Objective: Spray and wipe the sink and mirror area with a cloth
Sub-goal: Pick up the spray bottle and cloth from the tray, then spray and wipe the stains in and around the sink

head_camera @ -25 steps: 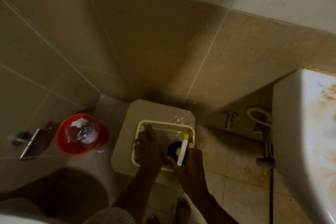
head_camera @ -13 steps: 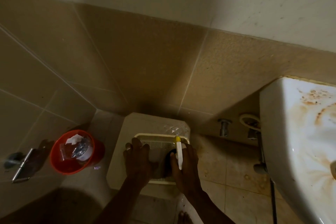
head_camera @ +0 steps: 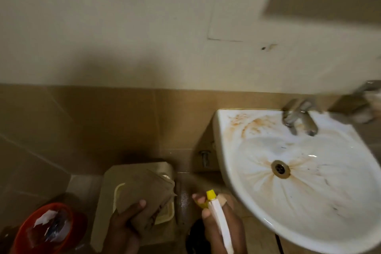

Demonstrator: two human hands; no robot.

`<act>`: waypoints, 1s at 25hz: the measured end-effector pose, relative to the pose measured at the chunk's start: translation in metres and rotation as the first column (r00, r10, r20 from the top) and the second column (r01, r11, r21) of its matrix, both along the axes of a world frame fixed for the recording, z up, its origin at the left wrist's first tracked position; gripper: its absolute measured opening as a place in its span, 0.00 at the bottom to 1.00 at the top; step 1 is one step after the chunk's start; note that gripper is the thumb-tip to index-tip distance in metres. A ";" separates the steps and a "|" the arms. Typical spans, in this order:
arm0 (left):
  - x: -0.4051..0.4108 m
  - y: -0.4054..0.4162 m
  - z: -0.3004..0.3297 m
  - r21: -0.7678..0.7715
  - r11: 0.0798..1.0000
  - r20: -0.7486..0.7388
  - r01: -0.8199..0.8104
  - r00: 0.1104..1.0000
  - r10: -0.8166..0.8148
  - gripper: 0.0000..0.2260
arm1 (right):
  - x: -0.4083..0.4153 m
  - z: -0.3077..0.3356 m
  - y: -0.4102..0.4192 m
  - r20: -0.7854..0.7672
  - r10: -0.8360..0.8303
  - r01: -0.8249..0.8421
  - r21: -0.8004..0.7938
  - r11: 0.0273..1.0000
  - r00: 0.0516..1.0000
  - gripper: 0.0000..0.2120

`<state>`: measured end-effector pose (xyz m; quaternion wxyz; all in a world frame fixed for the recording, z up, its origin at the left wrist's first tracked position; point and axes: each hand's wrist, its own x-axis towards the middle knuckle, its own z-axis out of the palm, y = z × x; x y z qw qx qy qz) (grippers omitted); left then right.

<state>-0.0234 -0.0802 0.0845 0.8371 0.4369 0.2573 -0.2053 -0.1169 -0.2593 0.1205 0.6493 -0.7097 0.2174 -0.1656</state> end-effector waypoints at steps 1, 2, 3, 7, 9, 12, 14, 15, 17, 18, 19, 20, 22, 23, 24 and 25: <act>-0.005 -0.016 0.017 -0.086 0.995 -0.026 -0.058 0.998 0.055 0.11 | -0.012 0.027 -0.015 -0.006 -0.037 0.037 0.019 0.999 0.999 0.15; -0.009 -0.031 0.029 -0.141 0.988 -0.019 -0.068 0.998 0.066 0.11 | -0.024 0.052 -0.029 0.002 -0.047 0.047 0.025 0.999 0.999 0.14; -0.015 -0.050 0.046 -0.181 0.982 -0.036 -0.056 0.998 0.050 0.13 | -0.036 0.070 -0.044 -0.034 -0.057 0.058 0.020 0.998 0.998 0.11; -0.006 -0.117 0.089 -0.135 0.991 0.014 -0.023 1.000 0.025 0.17 | -0.051 0.103 -0.102 -0.168 -0.055 0.045 -0.066 0.997 0.984 0.09; 0.004 -0.150 0.095 -0.042 0.996 -0.009 -0.084 0.996 0.084 0.23 | -0.053 0.108 -0.129 -0.184 -0.074 0.042 -0.171 0.984 0.980 0.14; 0.015 -0.186 0.104 0.050 0.977 0.003 -0.207 0.978 0.207 0.28 | -0.057 0.109 -0.162 -0.196 -0.068 0.024 -0.221 0.975 0.978 0.15; 0.018 -0.211 0.112 0.109 0.953 0.062 -0.283 0.959 0.277 0.30 | -0.057 0.109 -0.185 -0.185 -0.071 0.033 -0.199 0.979 0.980 0.15; 0.019 -0.224 0.116 0.162 0.940 0.119 -0.300 0.952 0.283 0.29 | -0.056 0.107 -0.195 -0.192 -0.066 0.031 -0.181 0.983 0.979 0.15; 0.021 -0.249 0.123 0.302 0.895 0.248 -0.328 0.934 0.258 0.23 | -0.055 0.099 -0.216 -0.228 -0.046 0.004 -0.182 0.983 0.973 0.14; 0.023 -0.262 0.123 0.377 0.860 0.305 -0.346 0.922 0.237 0.20 | -0.055 0.096 -0.228 -0.242 -0.037 -0.010 -0.189 0.982 0.970 0.13; 0.027 -0.273 0.122 0.437 0.823 0.354 -0.364 0.910 0.215 0.18 | -0.055 0.094 -0.239 -0.247 -0.028 -0.019 -0.187 0.982 0.968 0.13; 0.030 -0.282 0.121 0.465 0.803 0.385 -0.373 0.902 0.197 0.16 | -0.054 0.094 -0.249 -0.247 -0.021 -0.024 -0.180 0.983 0.969 0.13; 0.039 -0.297 0.113 0.526 0.767 0.414 -0.369 0.898 0.148 0.16 | -0.053 0.094 -0.268 -0.225 -0.008 -0.036 -0.191 0.981 0.974 0.13; 0.043 -0.304 0.108 0.571 0.740 0.409 -0.356 0.904 0.120 0.15 | -0.053 0.093 -0.277 -0.219 0.006 -0.051 -0.200 0.978 0.976 0.13; 0.045 -0.308 0.106 0.613 0.711 0.398 -0.345 0.912 0.099 0.14 | -0.052 0.093 -0.283 -0.210 0.025 -0.068 -0.200 0.977 0.977 0.14; 0.048 -0.310 0.102 0.655 0.680 0.388 -0.330 0.919 0.072 0.14 | -0.051 0.094 -0.288 -0.211 0.055 -0.096 -0.191 0.977 0.976 0.15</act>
